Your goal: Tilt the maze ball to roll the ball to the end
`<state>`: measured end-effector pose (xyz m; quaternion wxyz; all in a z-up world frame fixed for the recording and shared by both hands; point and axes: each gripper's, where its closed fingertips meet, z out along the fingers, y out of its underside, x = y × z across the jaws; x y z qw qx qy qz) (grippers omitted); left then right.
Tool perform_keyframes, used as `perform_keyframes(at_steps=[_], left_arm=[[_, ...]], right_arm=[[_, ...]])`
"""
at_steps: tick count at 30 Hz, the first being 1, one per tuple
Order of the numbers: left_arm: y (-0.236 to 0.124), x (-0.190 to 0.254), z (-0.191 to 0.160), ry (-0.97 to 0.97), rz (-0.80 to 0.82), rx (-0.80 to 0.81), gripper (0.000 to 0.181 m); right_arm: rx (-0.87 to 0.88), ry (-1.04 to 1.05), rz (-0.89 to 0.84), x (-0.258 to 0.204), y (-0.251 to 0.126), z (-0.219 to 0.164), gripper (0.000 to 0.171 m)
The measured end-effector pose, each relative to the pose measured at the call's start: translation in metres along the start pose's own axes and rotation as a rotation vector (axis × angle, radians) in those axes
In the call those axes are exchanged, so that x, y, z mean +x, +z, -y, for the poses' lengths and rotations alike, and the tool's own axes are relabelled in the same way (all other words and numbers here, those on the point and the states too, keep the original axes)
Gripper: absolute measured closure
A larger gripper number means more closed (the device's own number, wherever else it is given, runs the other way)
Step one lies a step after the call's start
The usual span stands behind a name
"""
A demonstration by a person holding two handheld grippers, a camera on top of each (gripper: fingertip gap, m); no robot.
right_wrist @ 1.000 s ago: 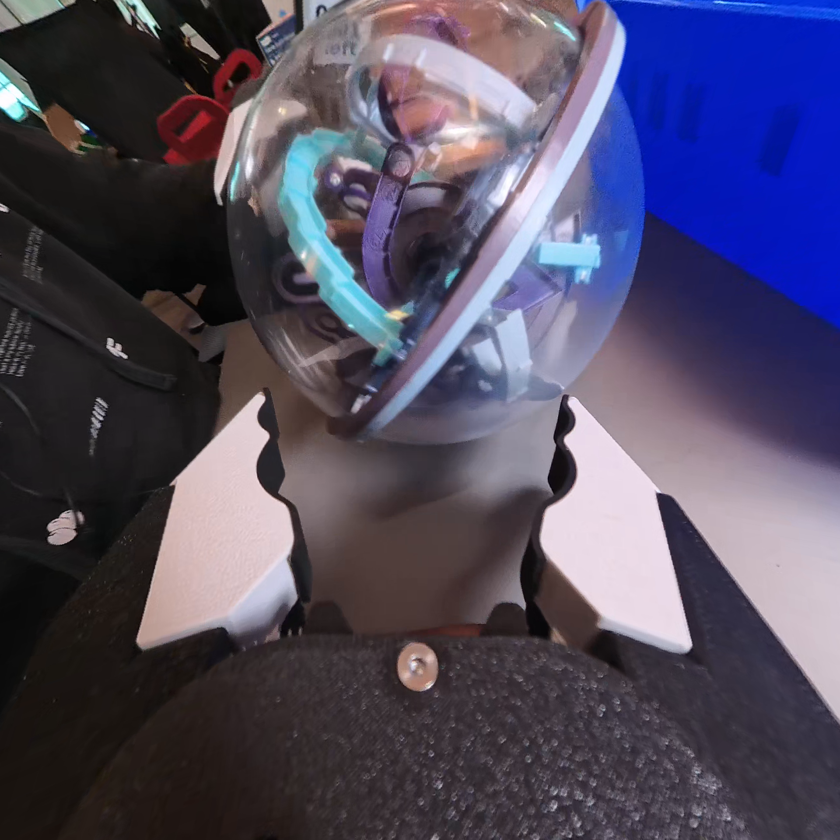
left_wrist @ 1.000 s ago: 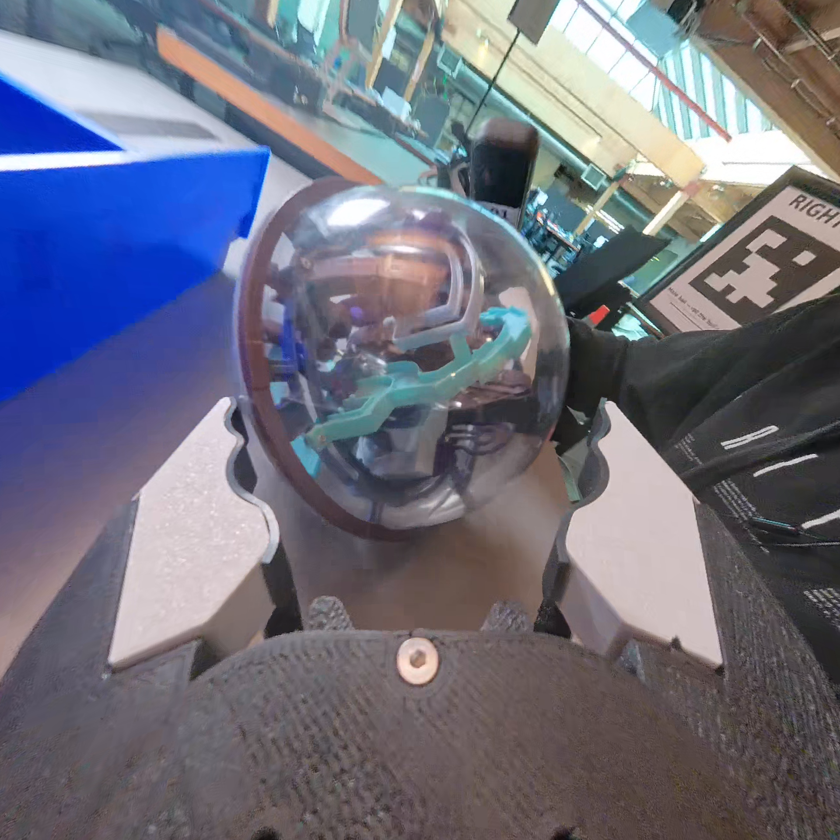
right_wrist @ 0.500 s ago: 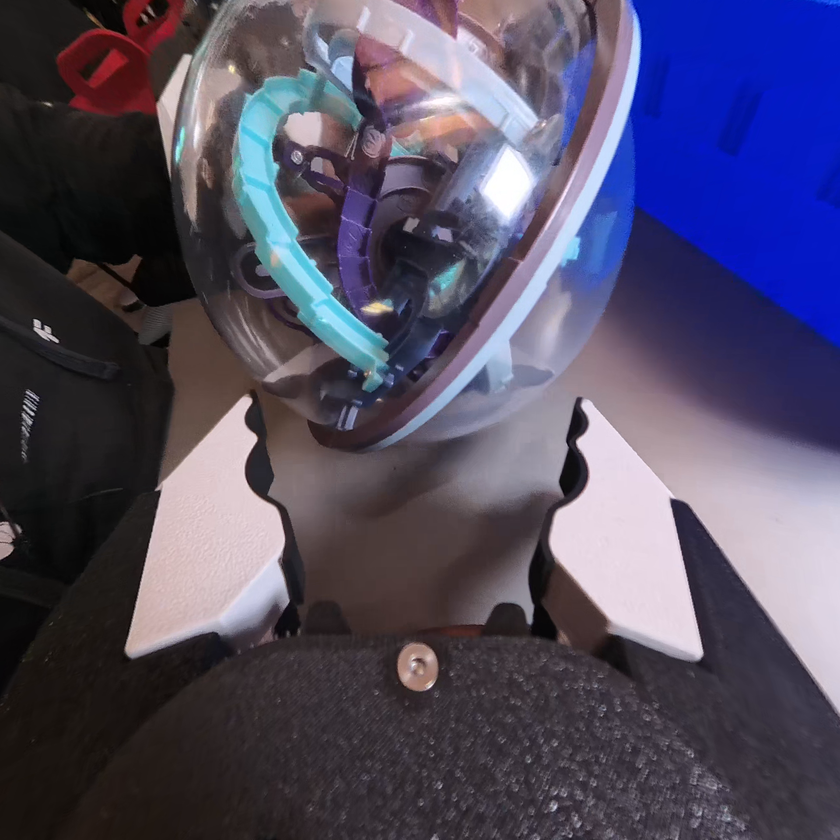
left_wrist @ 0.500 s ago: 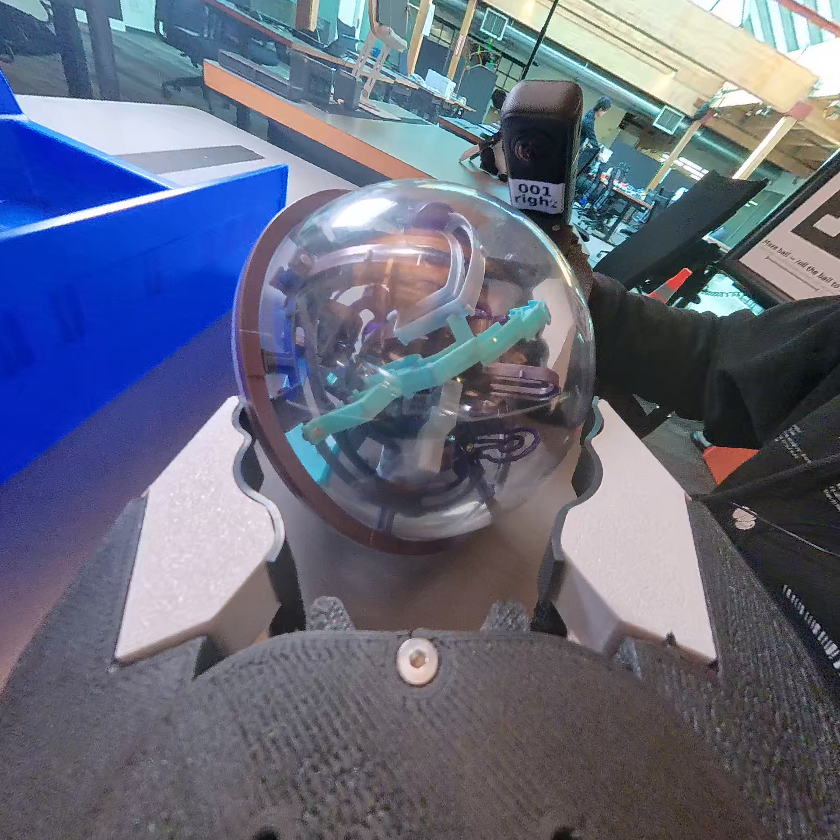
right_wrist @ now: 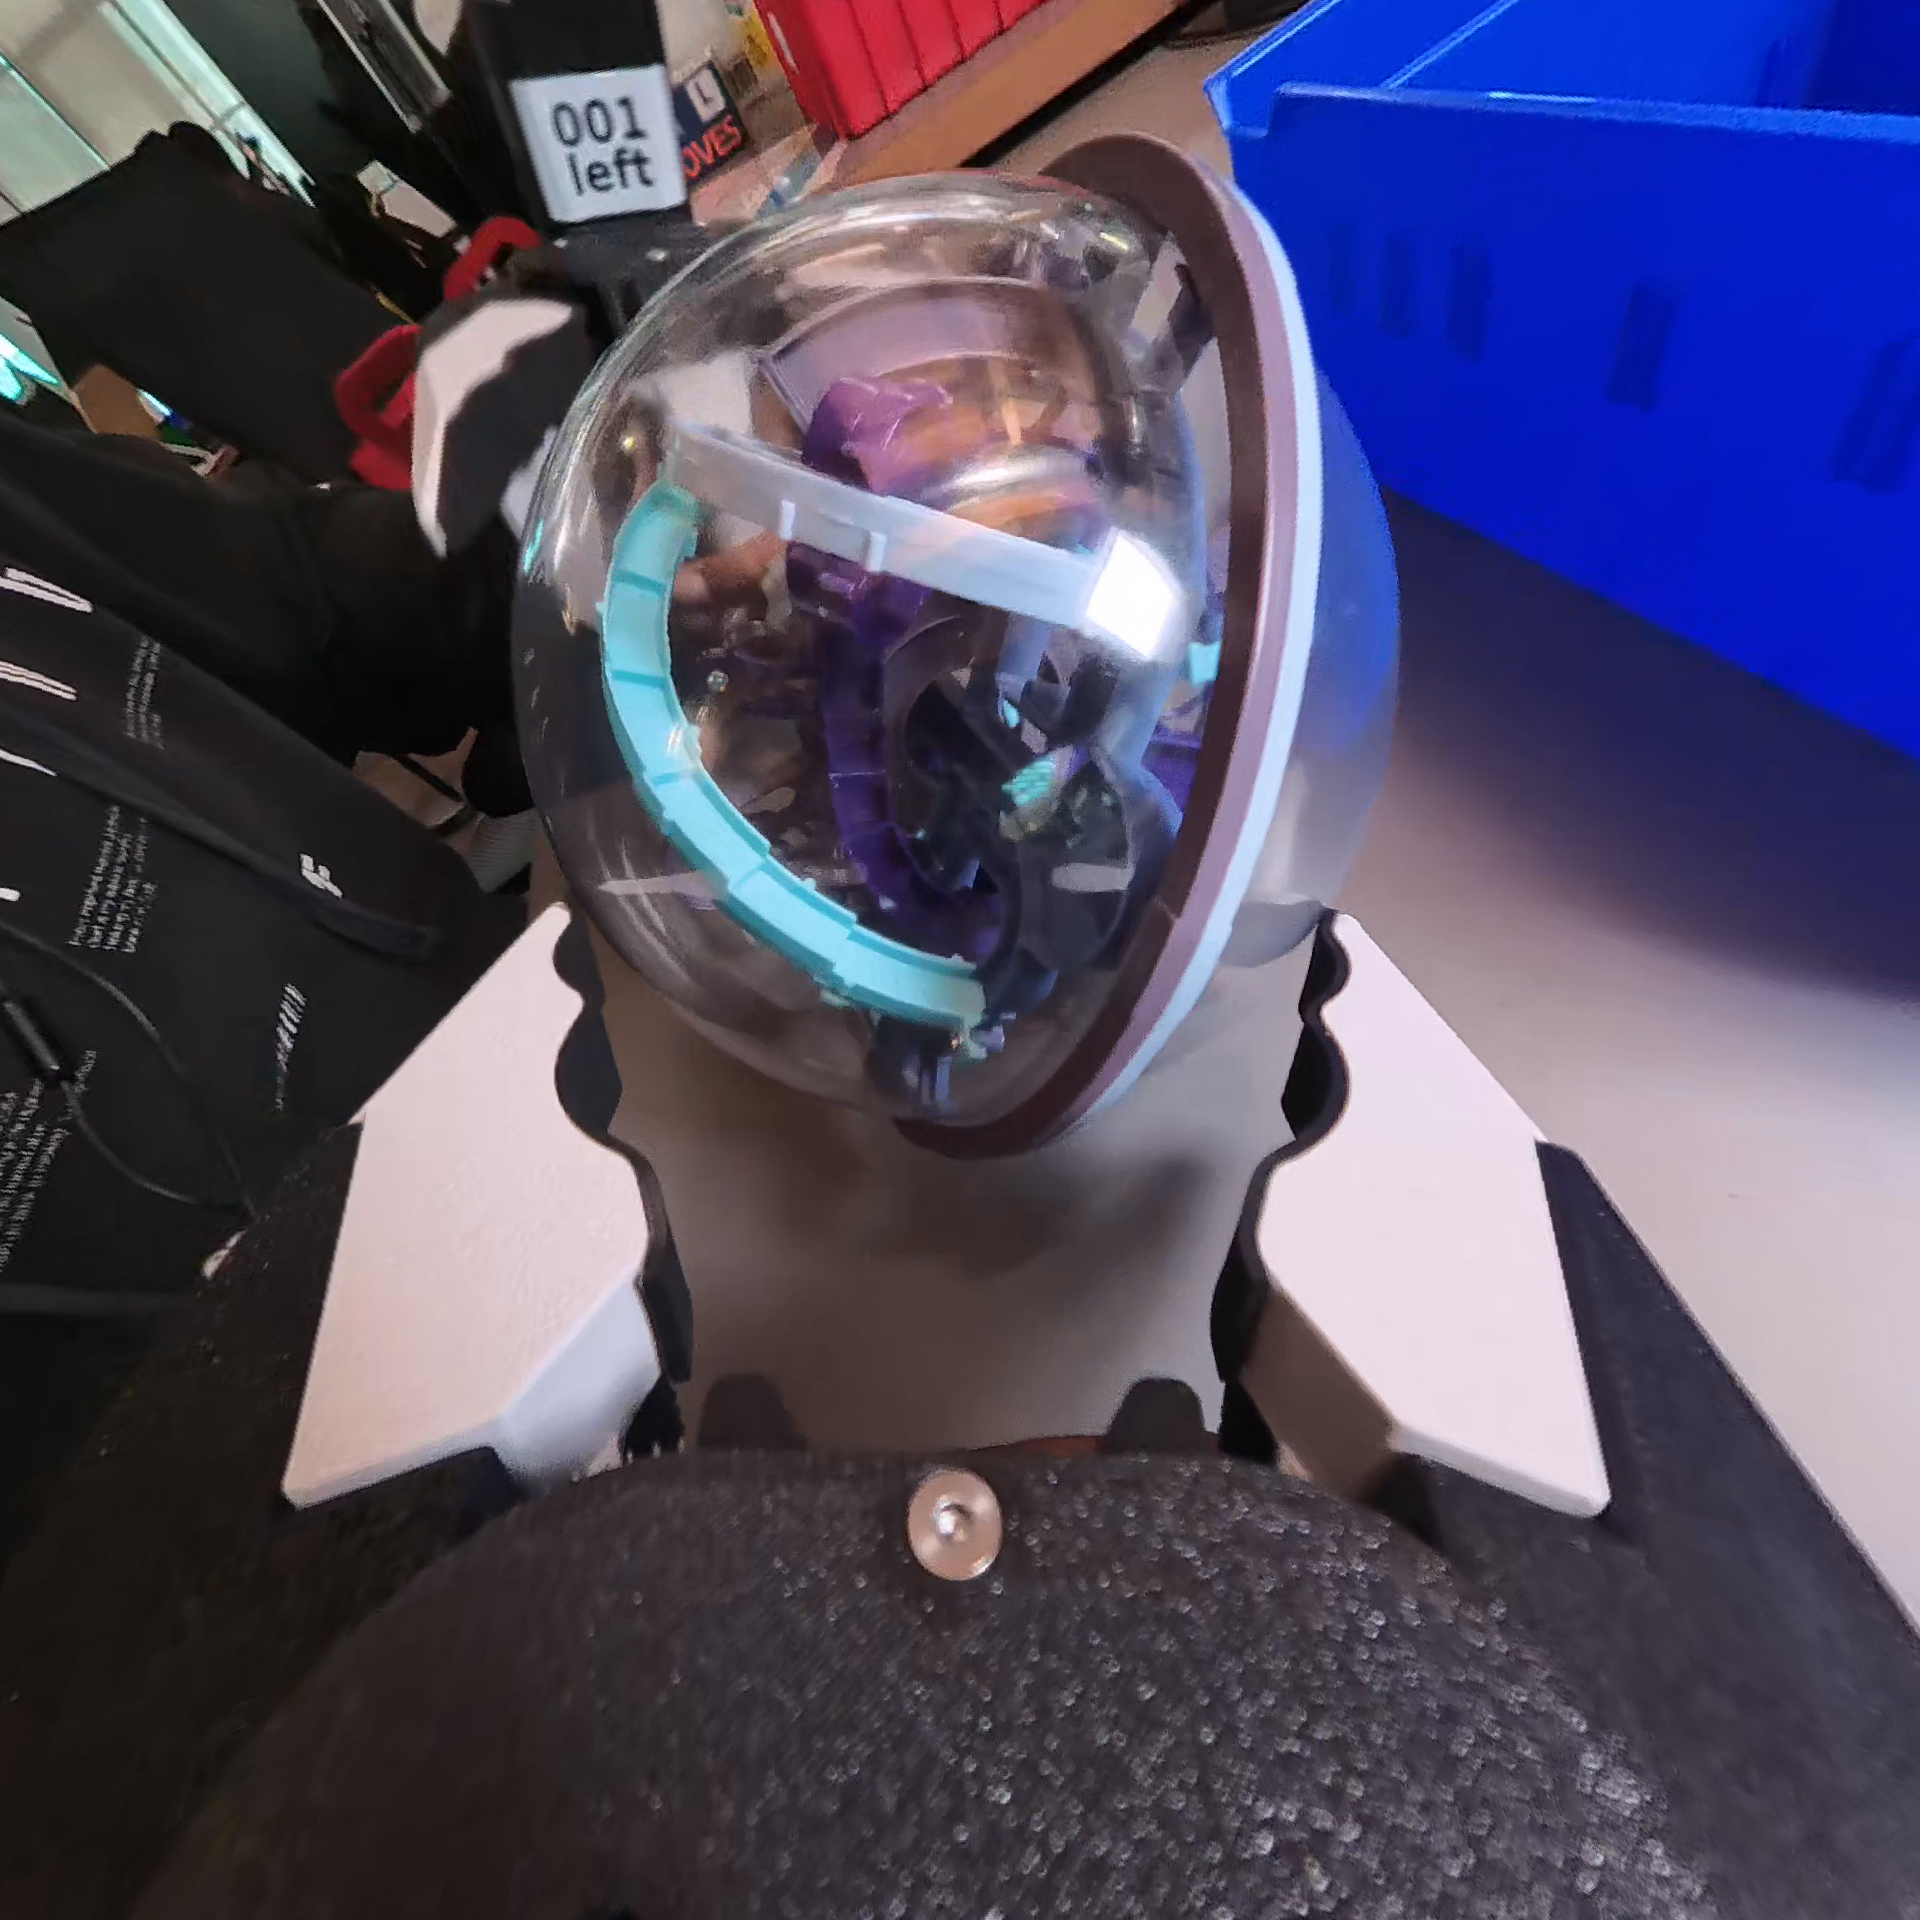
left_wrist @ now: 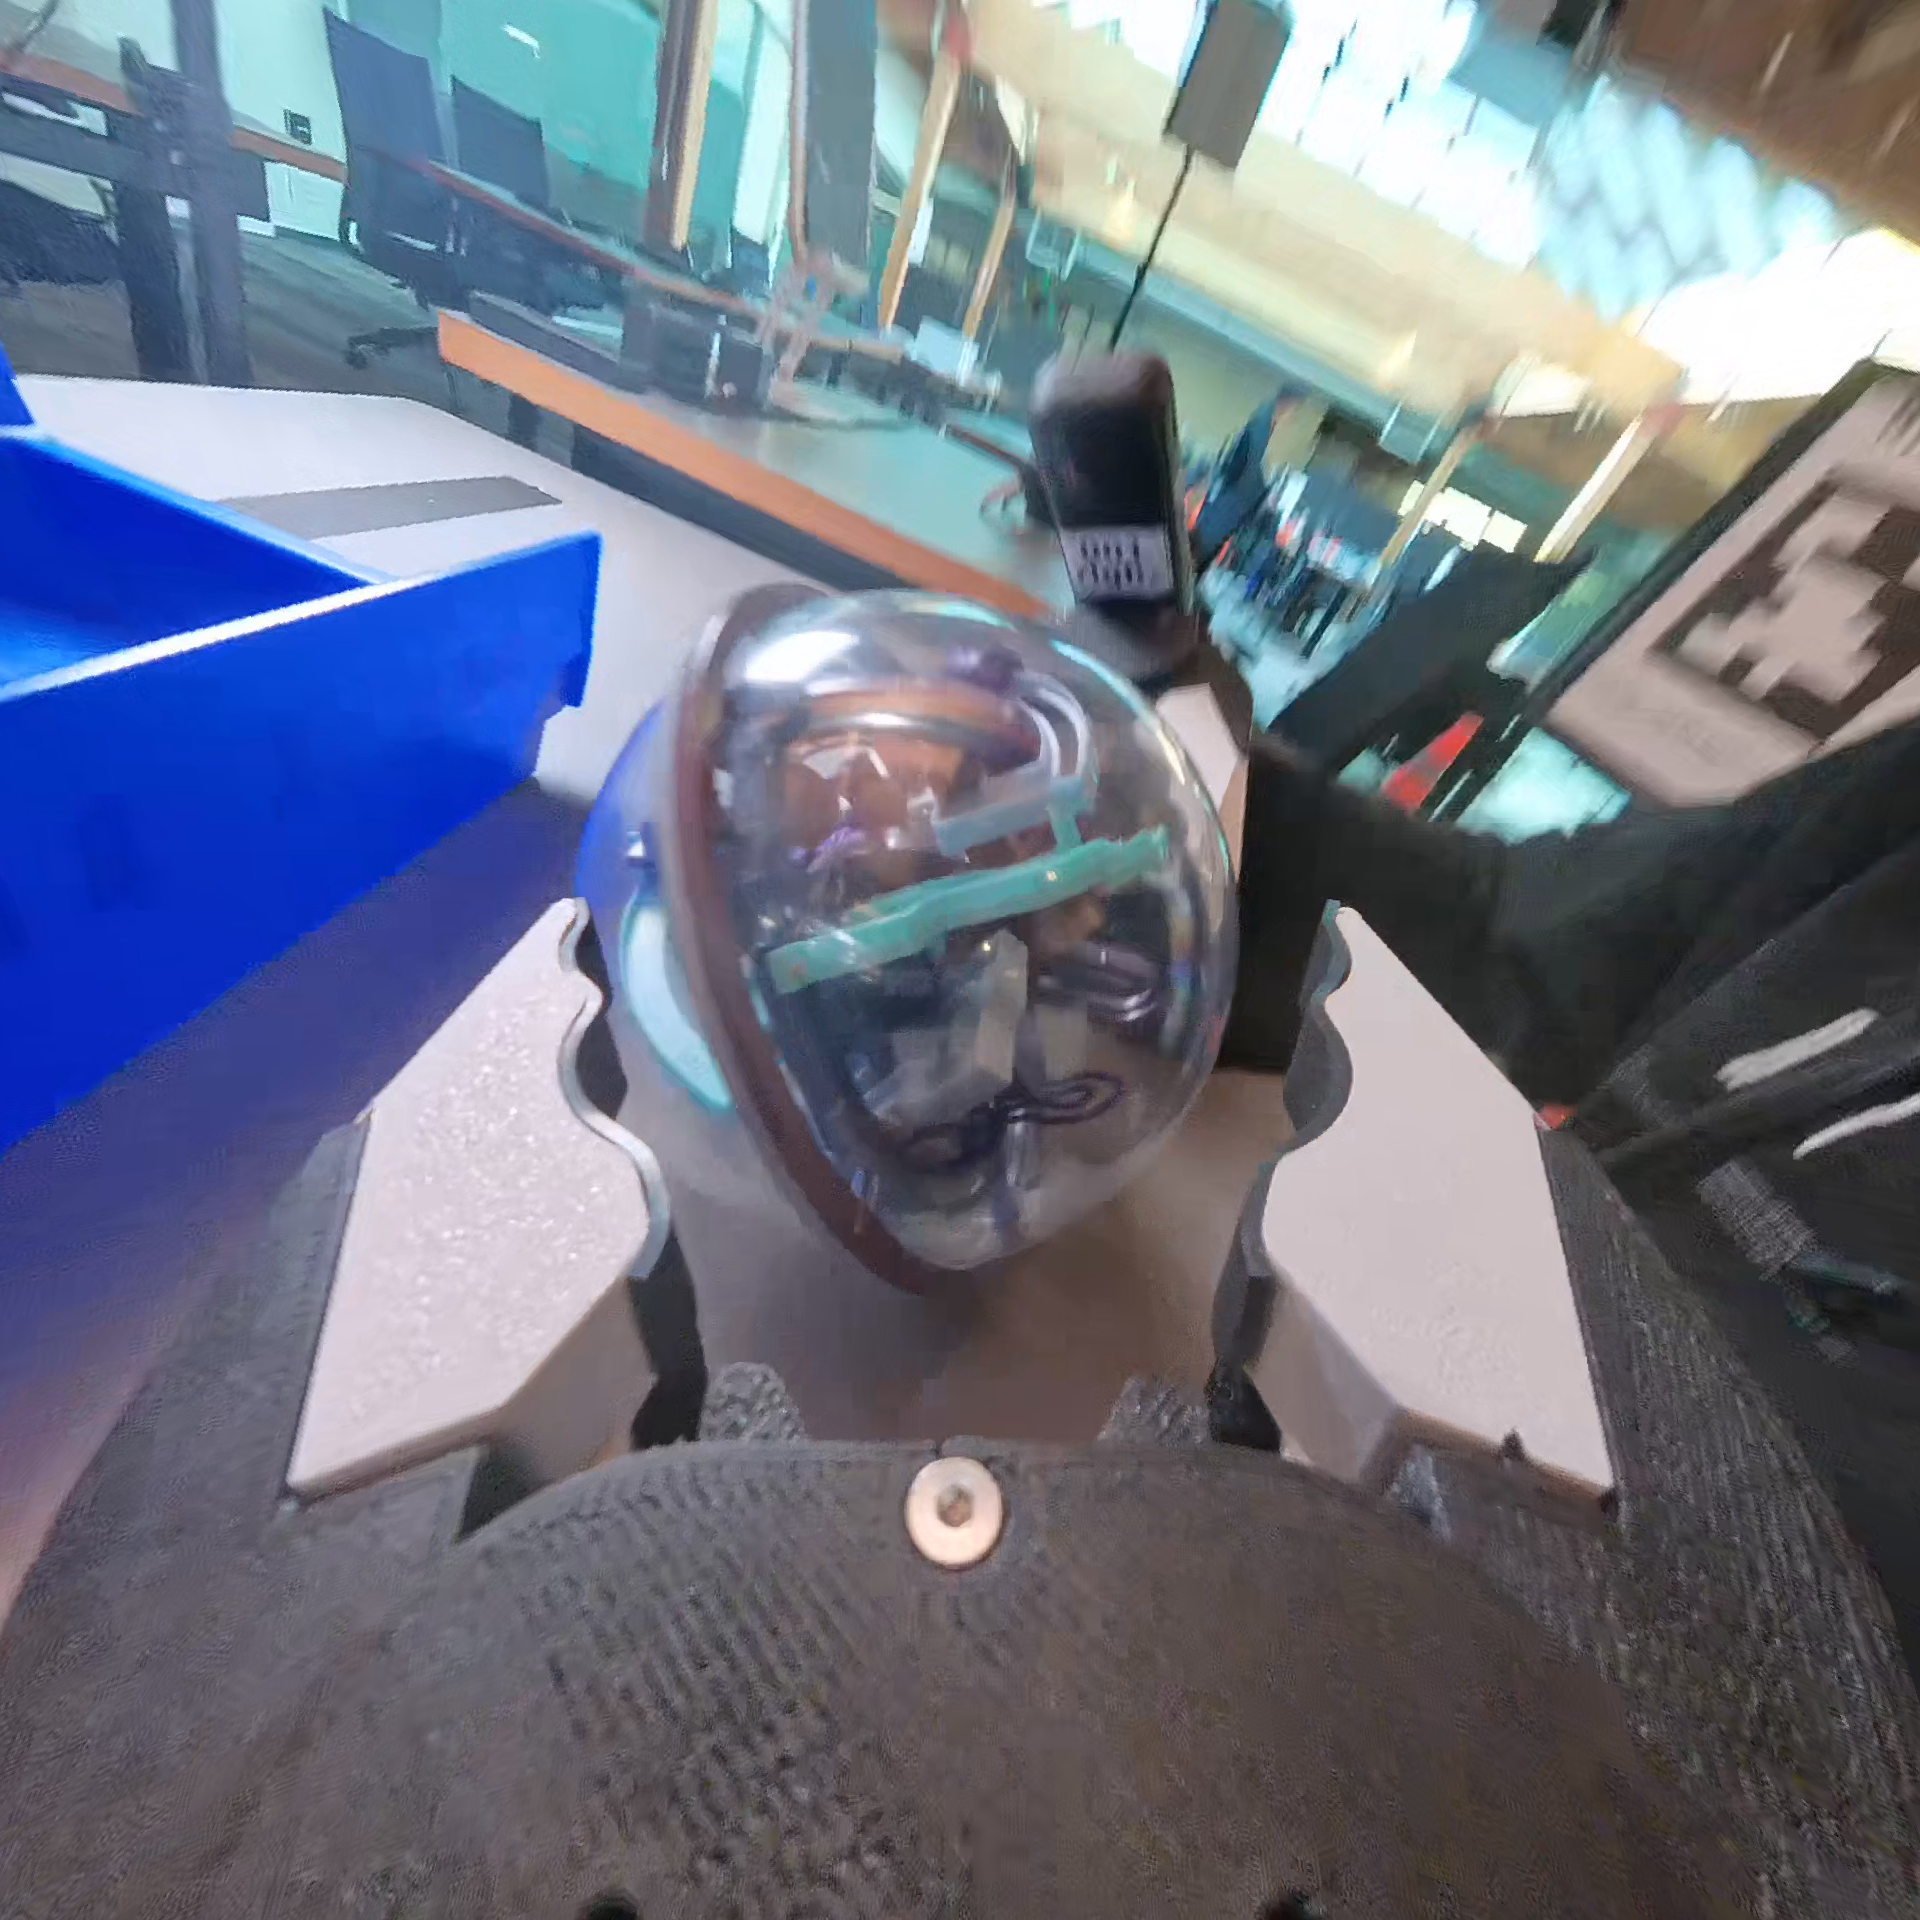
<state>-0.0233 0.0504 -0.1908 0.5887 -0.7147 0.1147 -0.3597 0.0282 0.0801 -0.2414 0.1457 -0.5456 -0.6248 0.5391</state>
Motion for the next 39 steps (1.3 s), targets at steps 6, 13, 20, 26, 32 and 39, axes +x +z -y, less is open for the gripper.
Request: perform_keyframes(at_steps=[6,13,20,26,32,39], left_arm=[[0.007,-0.021,-0.03,-0.164,-0.016,-0.123,0.043],[0.015,-0.022,-0.042,-0.131,-0.013,-0.16,0.036],[0.01,-0.018,-0.045,0.048,0.021,-0.177,0.037],[0.004,-0.016,-0.064,0.091,0.001,-0.315,0.04],[-0.011,-0.01,-0.053,-0.014,-0.111,-0.301,0.041],[0.016,-0.015,-0.061,0.017,-0.037,-0.304,0.034]], right_arm=[[-0.027,-0.068,-0.042,0.013,0.004,-0.009,0.049],[-0.032,-0.112,-0.056,0.012,0.013,-0.009,0.044],[0.081,-0.179,-0.067,0.004,0.014,0.012,0.035],[0.064,-0.283,-0.081,0.001,0.014,0.01,0.035],[0.042,-0.356,-0.081,-0.002,0.008,0.006,0.039],[-0.041,-0.173,-0.071,0.007,0.015,-0.011,0.031]])
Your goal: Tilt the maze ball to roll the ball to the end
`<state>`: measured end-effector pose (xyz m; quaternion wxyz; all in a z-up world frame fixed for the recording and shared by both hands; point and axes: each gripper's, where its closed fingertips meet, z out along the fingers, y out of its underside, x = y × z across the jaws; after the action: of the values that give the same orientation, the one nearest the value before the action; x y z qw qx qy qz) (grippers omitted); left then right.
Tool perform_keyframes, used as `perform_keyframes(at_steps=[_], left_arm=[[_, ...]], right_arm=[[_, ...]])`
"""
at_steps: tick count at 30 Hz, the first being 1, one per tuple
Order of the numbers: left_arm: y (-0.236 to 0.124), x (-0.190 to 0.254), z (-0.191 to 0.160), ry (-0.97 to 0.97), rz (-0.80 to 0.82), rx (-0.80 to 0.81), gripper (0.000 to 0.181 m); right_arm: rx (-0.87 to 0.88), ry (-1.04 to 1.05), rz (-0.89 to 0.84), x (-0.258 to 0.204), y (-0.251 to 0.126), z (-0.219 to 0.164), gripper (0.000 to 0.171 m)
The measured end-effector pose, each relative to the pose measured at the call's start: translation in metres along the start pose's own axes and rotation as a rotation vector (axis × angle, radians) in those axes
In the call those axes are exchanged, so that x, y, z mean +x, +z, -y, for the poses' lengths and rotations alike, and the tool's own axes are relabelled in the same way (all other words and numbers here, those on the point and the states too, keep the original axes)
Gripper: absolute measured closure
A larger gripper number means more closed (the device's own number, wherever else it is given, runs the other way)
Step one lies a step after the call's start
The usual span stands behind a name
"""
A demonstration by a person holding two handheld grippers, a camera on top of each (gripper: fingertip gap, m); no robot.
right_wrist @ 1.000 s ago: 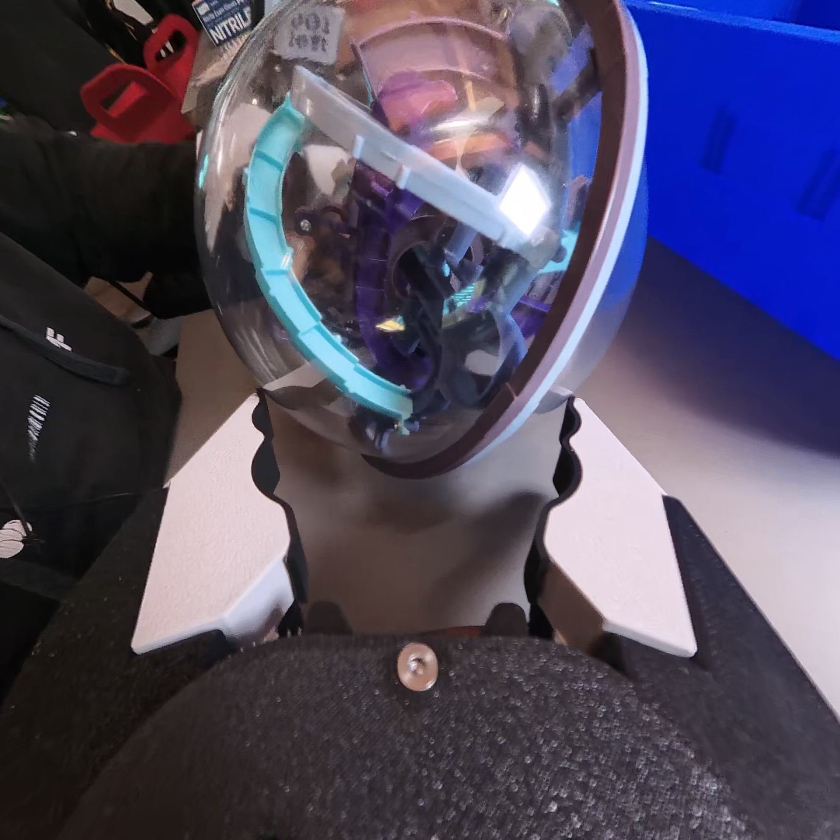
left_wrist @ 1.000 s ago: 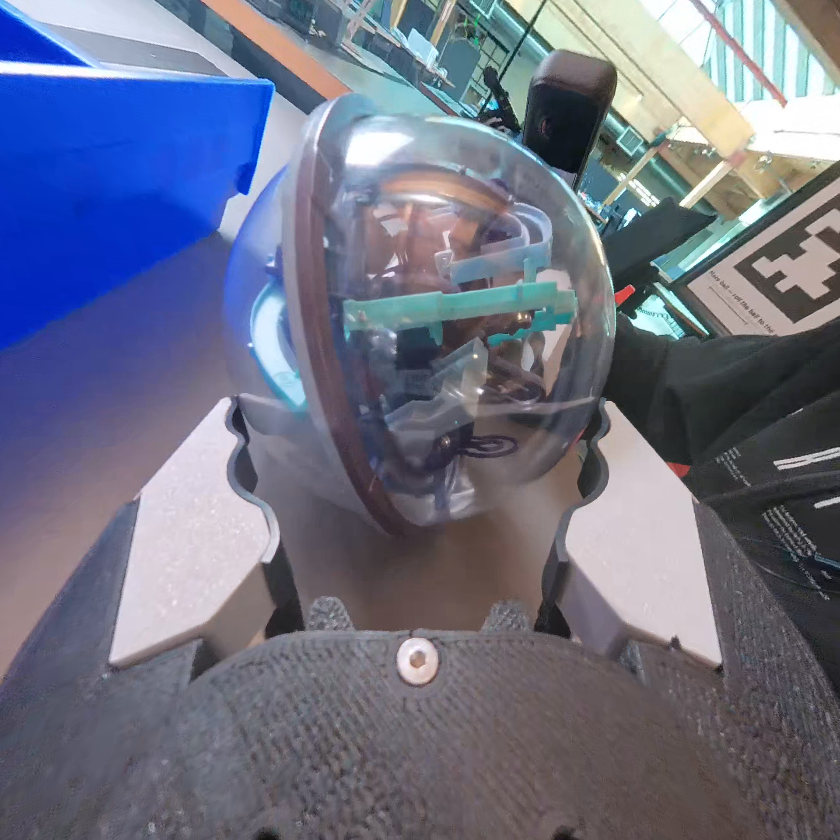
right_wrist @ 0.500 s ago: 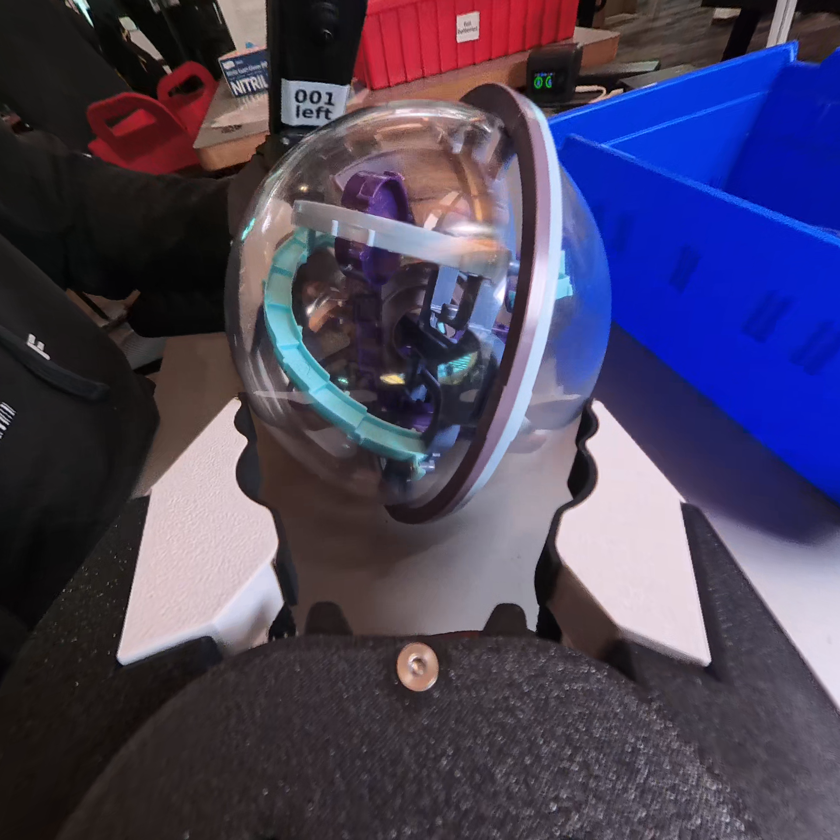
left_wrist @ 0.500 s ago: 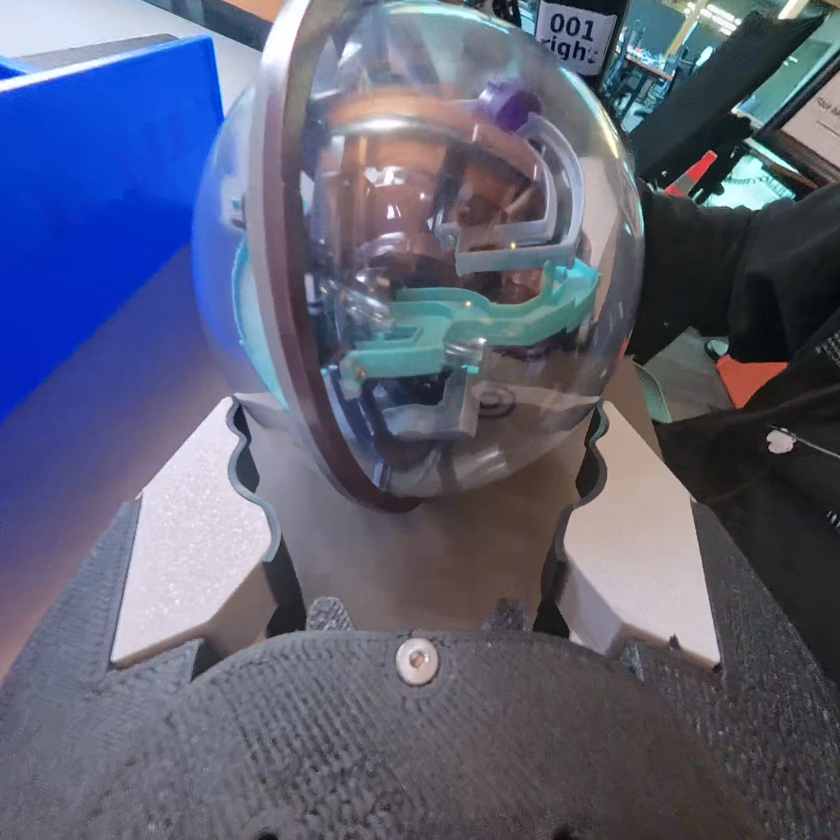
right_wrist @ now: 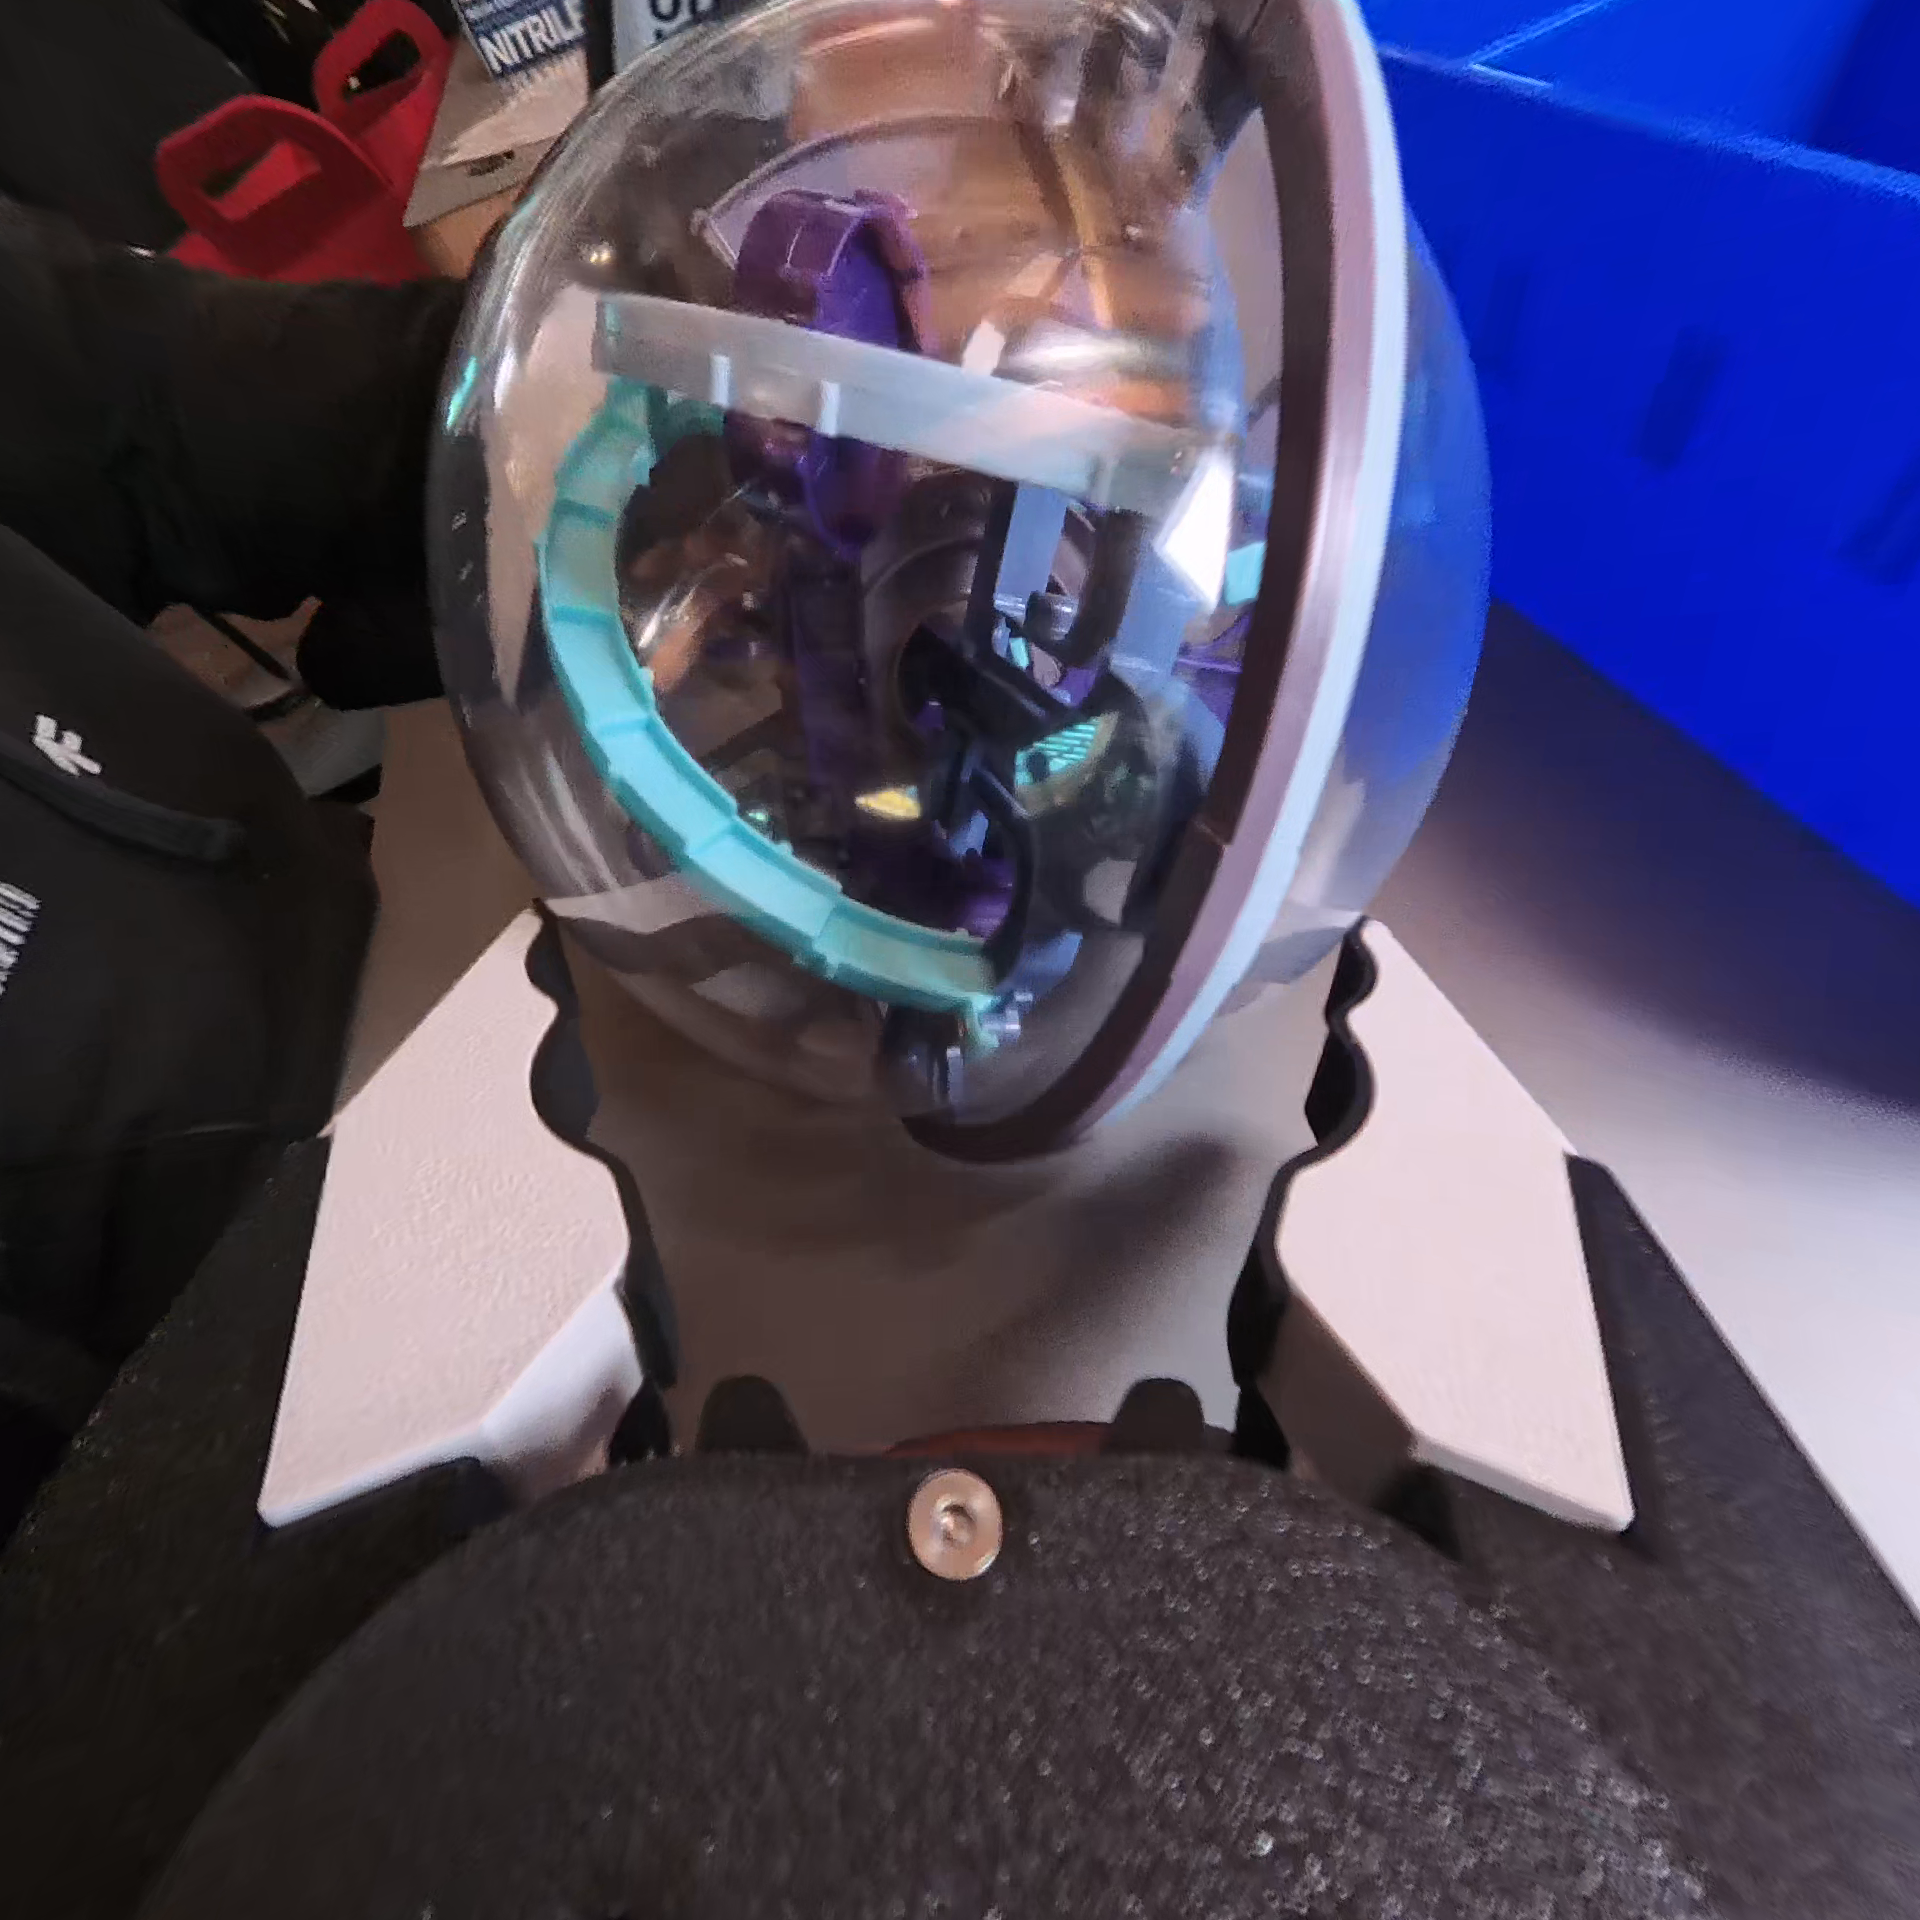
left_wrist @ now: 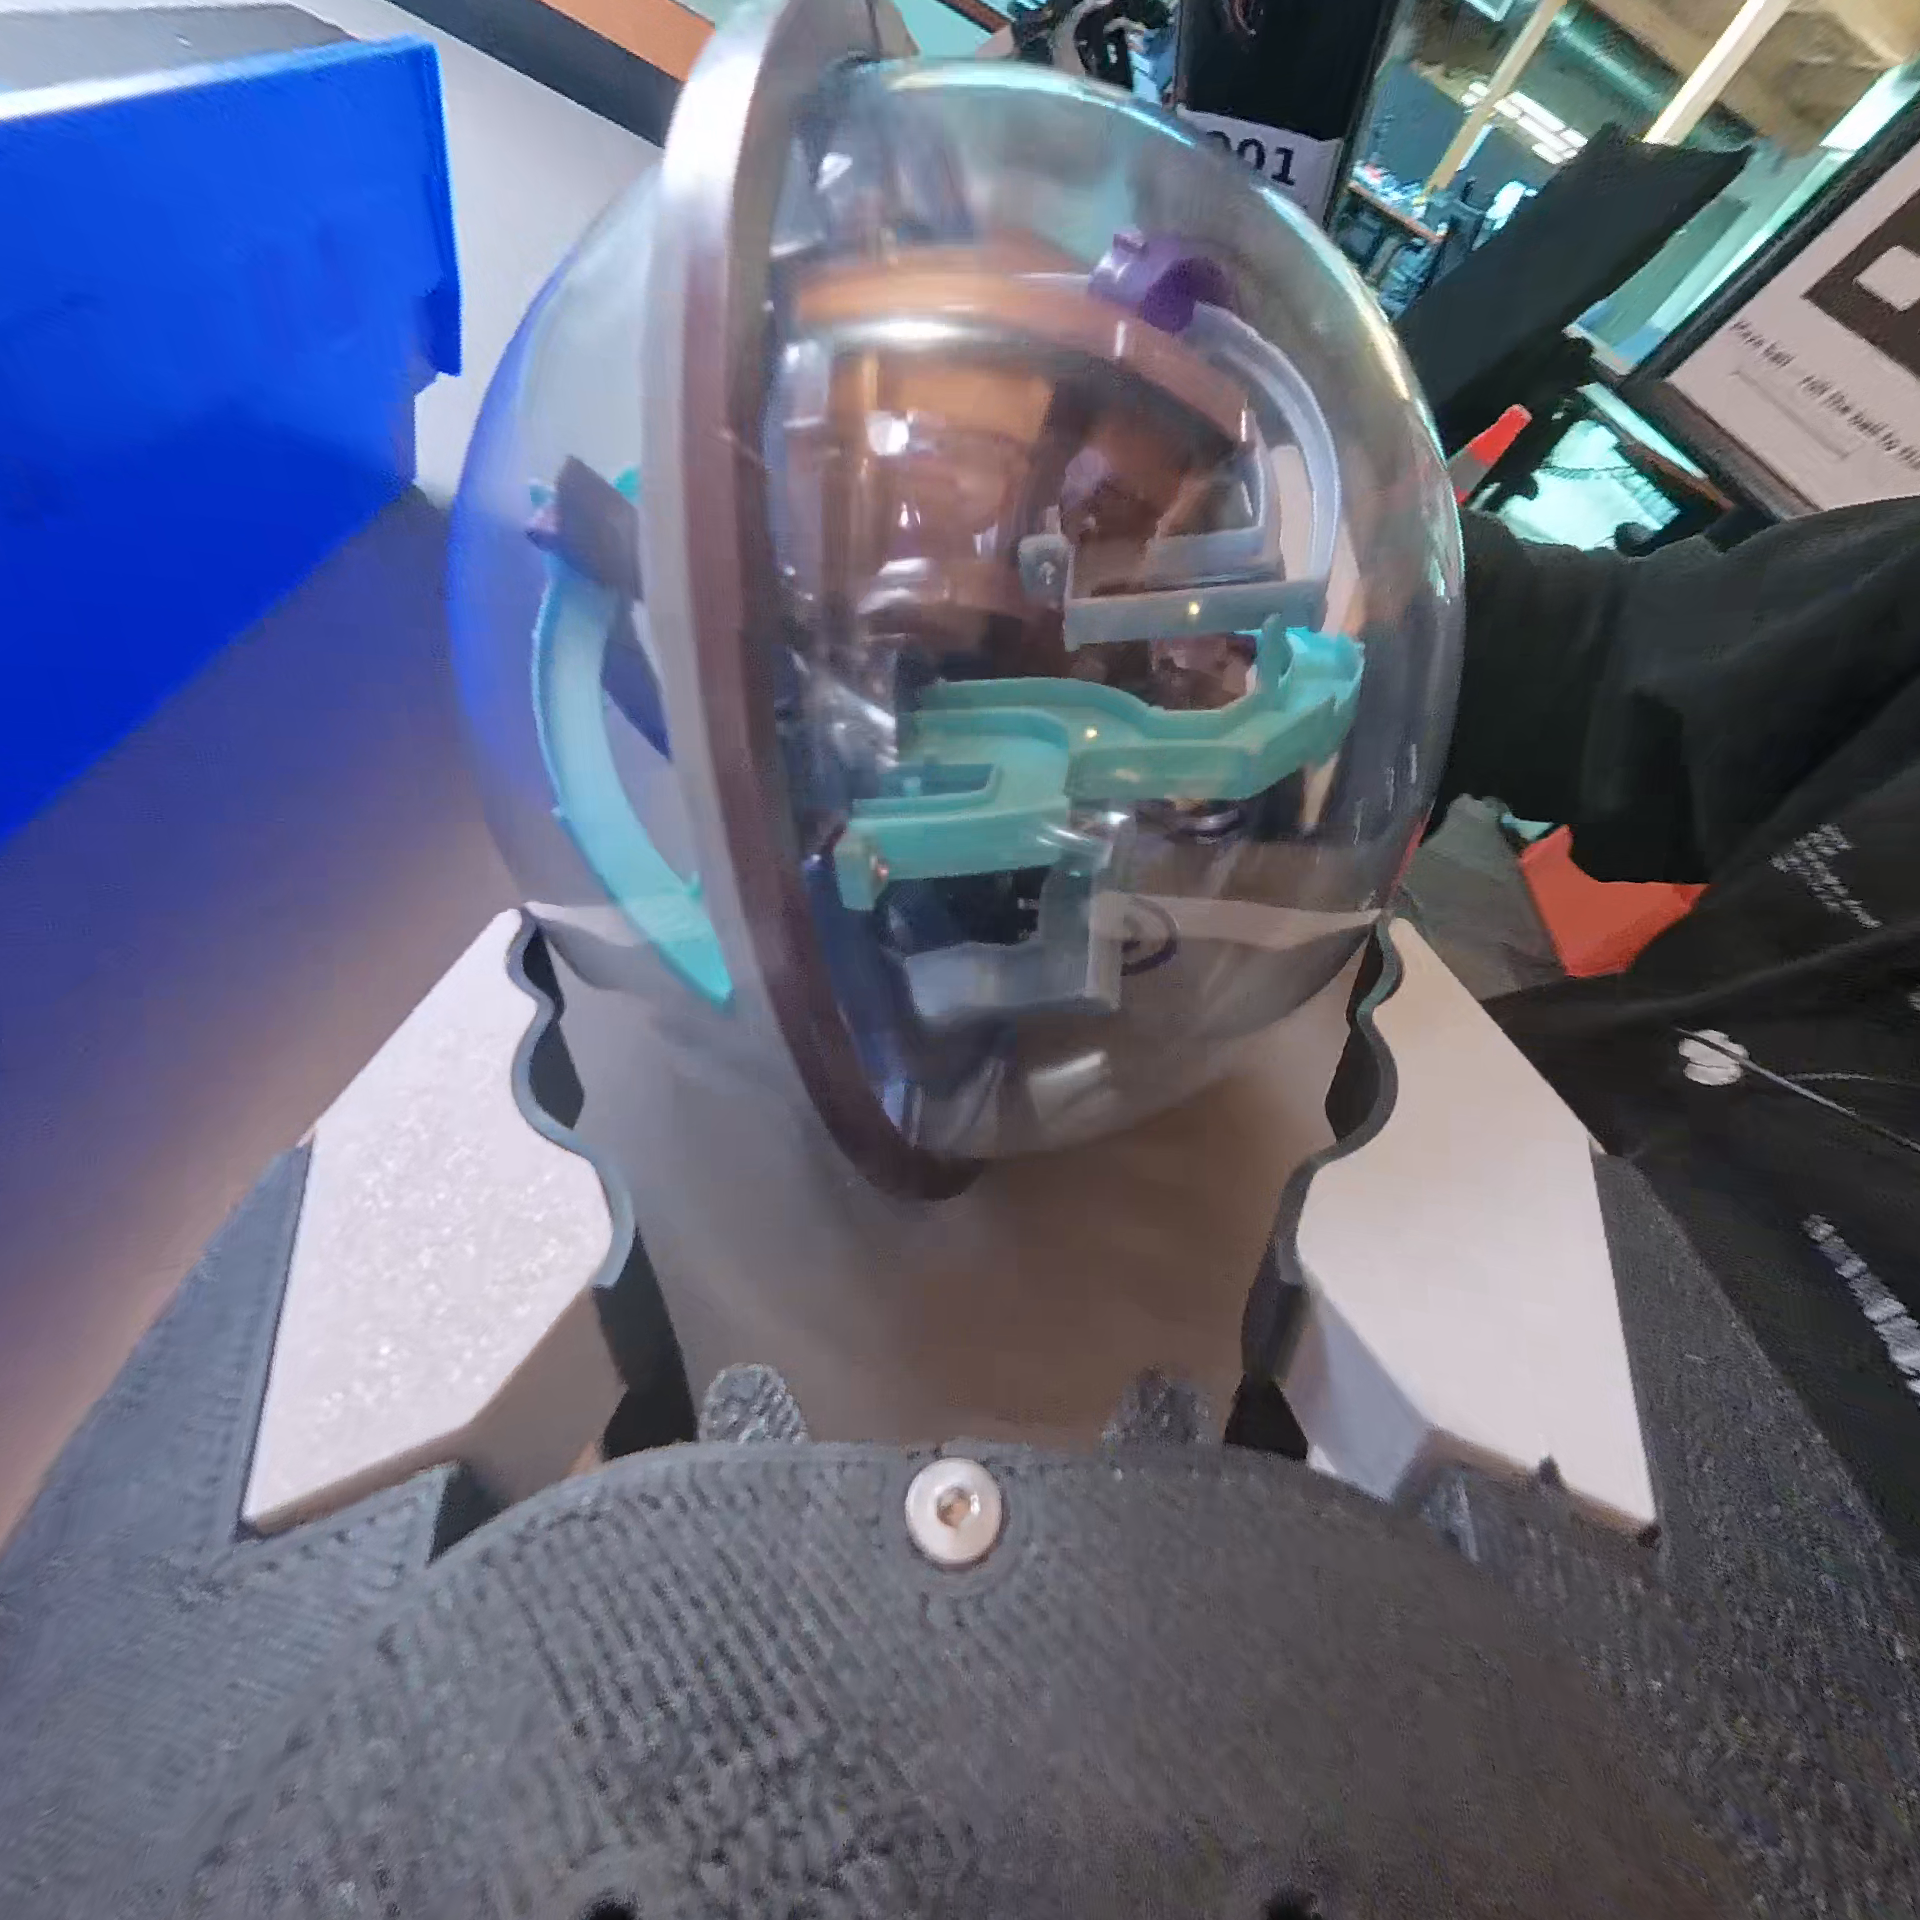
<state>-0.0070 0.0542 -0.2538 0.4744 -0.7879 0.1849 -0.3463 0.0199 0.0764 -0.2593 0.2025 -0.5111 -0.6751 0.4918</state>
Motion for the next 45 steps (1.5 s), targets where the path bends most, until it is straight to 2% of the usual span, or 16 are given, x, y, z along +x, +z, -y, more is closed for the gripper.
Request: perform_keyframes(at_steps=[3,5,12,20,35,45], left_arm=[[0.0,-0.001,-0.002,0.076,0.044,-0.023,0.034],[-0.002,0.003,0.007,0.12,0.062,0.017,0.034],[-0.024,0.023,0.075,0.401,0.181,0.148,0.036],[-0.046,0.048,0.134,0.577,0.251,0.231,0.036],[-0.062,0.063,0.153,0.597,0.271,0.309,0.035],[-0.08,0.077,0.172,0.524,0.271,0.325,0.035]], right_arm=[[0.041,-0.055,-0.028,0.001,0.0,0.009,0.029],[0.106,-0.104,-0.041,-0.002,-0.005,0.025,0.028],[0.203,-0.321,-0.099,-0.013,-0.032,0.086,0.025],[0.245,-0.504,-0.133,-0.031,-0.06,0.147,0.024],[0.237,-0.576,-0.125,-0.048,-0.067,0.178,0.024],[0.385,-0.416,-0.013,-0.057,-0.063,0.192,0.024]])
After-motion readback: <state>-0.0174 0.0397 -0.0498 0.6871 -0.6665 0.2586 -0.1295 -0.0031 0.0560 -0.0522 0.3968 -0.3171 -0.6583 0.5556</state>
